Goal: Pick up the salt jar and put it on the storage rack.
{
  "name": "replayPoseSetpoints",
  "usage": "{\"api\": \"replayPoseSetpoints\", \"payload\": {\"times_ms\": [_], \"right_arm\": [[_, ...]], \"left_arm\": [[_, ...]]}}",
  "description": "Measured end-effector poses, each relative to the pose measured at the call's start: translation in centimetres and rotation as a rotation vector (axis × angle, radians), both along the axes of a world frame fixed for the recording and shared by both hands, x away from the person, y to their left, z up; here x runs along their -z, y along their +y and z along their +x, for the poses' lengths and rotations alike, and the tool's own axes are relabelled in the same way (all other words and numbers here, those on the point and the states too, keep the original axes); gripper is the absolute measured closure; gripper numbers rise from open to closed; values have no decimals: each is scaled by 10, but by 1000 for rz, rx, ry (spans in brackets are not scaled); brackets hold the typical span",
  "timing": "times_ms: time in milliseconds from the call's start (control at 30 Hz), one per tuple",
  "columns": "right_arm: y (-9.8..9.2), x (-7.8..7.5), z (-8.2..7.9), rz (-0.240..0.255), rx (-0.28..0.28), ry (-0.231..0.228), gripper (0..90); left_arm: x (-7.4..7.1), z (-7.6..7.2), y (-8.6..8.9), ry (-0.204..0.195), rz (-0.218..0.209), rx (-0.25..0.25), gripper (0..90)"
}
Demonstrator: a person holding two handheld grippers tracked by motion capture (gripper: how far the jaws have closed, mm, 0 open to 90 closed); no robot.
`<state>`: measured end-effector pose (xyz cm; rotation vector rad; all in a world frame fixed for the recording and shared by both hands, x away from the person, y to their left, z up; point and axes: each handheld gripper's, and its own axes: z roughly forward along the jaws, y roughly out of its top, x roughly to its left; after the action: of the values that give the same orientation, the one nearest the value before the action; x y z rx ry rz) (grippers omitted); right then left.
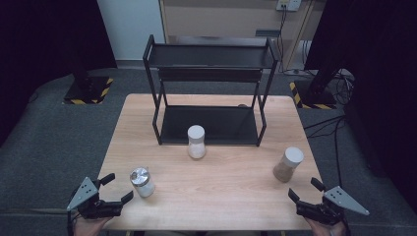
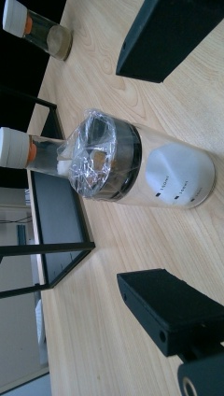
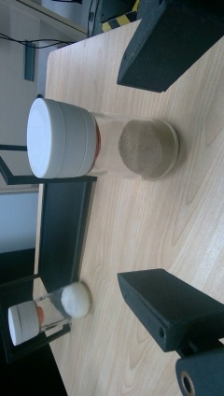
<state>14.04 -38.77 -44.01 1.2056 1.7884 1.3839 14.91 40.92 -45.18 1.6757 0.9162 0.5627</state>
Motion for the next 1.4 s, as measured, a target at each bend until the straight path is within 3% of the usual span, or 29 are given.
{"api": "replayPoseSetpoints", "payload": {"times_ms": [667,1400], "right_arm": [[3,-1,-1,-23,-8,-13,64],[2,0,1,-12,-14,-9,65]], "left_arm": [[1,0,2,2,-8,4,19],[0,0,2,9,-23,5,17]]}}
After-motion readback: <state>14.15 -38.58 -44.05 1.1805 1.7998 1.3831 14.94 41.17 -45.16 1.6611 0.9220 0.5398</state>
